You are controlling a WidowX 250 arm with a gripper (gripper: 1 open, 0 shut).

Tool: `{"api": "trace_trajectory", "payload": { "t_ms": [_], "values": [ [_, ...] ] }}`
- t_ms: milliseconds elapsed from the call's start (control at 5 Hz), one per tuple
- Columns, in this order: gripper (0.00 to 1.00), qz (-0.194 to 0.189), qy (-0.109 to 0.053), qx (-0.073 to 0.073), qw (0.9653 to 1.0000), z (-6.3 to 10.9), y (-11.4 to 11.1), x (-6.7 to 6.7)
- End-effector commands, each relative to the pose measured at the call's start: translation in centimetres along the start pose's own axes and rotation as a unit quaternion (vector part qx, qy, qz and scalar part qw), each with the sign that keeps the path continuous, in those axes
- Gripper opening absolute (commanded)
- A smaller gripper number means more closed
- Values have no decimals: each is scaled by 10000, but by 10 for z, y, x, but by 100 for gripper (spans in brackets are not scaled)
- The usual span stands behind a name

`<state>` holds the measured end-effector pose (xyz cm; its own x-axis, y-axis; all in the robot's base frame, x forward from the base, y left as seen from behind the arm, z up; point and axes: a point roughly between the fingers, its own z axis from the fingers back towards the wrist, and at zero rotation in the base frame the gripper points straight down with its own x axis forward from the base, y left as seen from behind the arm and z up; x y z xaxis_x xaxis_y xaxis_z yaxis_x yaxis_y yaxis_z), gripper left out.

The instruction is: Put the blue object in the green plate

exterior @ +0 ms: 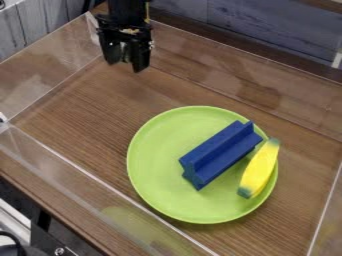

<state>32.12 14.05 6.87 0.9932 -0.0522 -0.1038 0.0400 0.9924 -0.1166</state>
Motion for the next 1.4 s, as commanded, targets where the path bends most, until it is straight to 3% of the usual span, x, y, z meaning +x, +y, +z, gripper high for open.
{"api": "trace_trajectory", "payload": {
  "t_ms": [0,600,1200],
  "values": [
    [100,3,-272,89,9996,19,3,4],
    [100,-9,-269,18,9996,24,4,2],
    [100,-8,-168,-15,9999,22,6,0]
  ]
}}
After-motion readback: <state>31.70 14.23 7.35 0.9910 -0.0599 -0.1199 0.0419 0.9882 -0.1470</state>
